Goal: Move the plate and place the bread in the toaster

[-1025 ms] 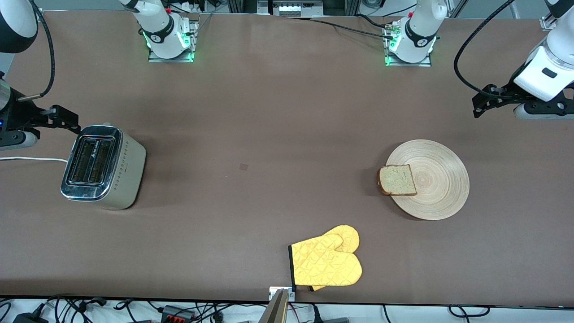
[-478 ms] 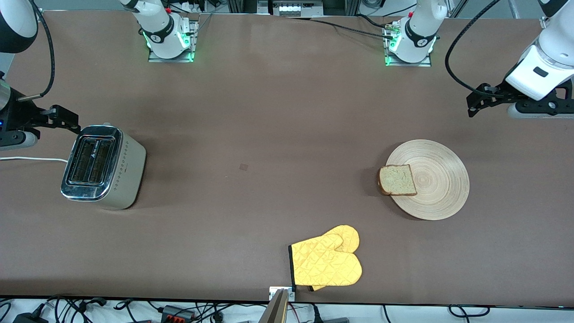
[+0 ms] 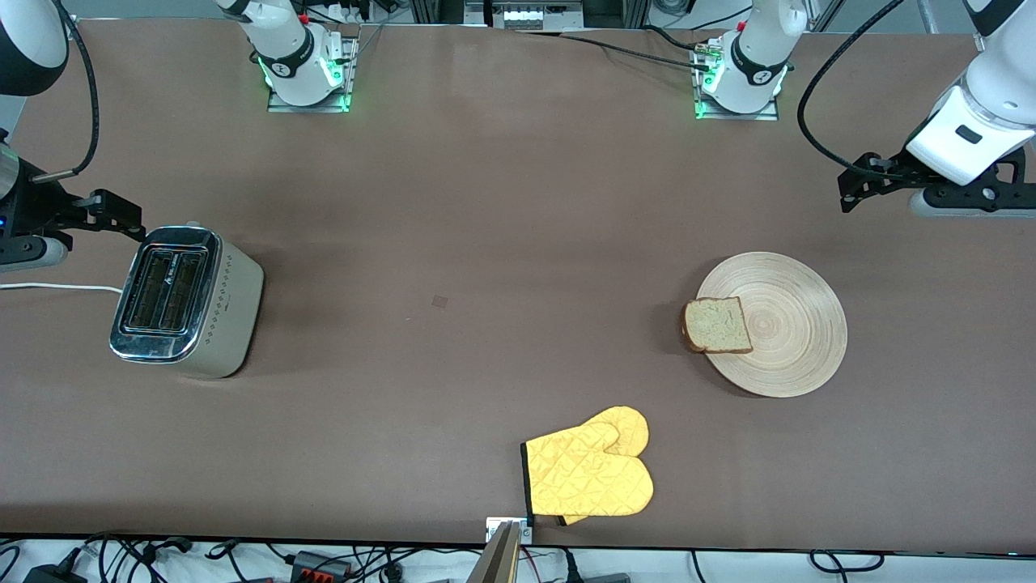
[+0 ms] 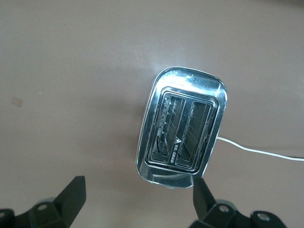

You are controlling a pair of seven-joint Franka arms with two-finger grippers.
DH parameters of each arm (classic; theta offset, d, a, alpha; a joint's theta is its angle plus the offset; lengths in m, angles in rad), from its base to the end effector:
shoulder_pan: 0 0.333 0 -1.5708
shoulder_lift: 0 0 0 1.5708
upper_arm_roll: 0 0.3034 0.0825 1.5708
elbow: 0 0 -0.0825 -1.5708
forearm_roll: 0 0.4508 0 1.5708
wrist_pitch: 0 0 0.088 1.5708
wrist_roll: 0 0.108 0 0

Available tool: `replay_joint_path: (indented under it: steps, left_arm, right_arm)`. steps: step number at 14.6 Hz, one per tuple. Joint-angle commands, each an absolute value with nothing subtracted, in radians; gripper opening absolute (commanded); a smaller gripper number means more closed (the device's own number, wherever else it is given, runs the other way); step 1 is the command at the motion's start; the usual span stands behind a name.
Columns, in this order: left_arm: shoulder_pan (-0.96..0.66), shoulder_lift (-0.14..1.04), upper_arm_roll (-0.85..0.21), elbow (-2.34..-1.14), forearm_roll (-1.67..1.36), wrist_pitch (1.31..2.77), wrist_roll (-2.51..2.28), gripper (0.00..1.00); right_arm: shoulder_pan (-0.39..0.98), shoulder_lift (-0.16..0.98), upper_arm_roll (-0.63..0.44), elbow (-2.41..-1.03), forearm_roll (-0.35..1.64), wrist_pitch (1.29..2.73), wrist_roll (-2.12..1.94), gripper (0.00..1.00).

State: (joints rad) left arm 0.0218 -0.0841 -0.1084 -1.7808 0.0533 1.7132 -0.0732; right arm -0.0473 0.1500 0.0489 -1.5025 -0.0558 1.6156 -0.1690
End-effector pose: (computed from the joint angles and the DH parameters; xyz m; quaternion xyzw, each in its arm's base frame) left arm 0.6022 -0.0491 0.5608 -0.9994 0.0101 -0.0104 0.0302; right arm 0.6669 -0.0067 0.5552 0.9958 0.0867 -0.0203 0.0226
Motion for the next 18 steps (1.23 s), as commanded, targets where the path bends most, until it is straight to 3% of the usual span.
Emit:
replay_joint_path:
  steps: [1,5,10,18]
  left_arm:
    - [0.026,-0.069,-0.112,-1.759,0.043,1.657,-0.071,1.0]
    - [0.029,-0.031,-0.11,-1.744,0.04,1.592,-0.068,1.0]
    - [0.092,0.185,-0.098,-1.533,0.038,1.583,0.015,1.0]
    - [0.333,0.452,-0.107,-1.433,-0.147,1.678,0.228,1.0]
  right_arm:
    - [-0.044,0.146,0.052,-1.489,-0.067,1.597,-0.166,1.0]
    - [-0.046,0.146,0.052,-1.489,-0.069,1.597,-0.167,1.0]
    - [-0.046,0.147,0.052,-1.489,-0.069,1.597,-0.169,1.0]
    - [-0.044,0.147,0.052,-1.489,-0.066,1.597,-0.169,1.0]
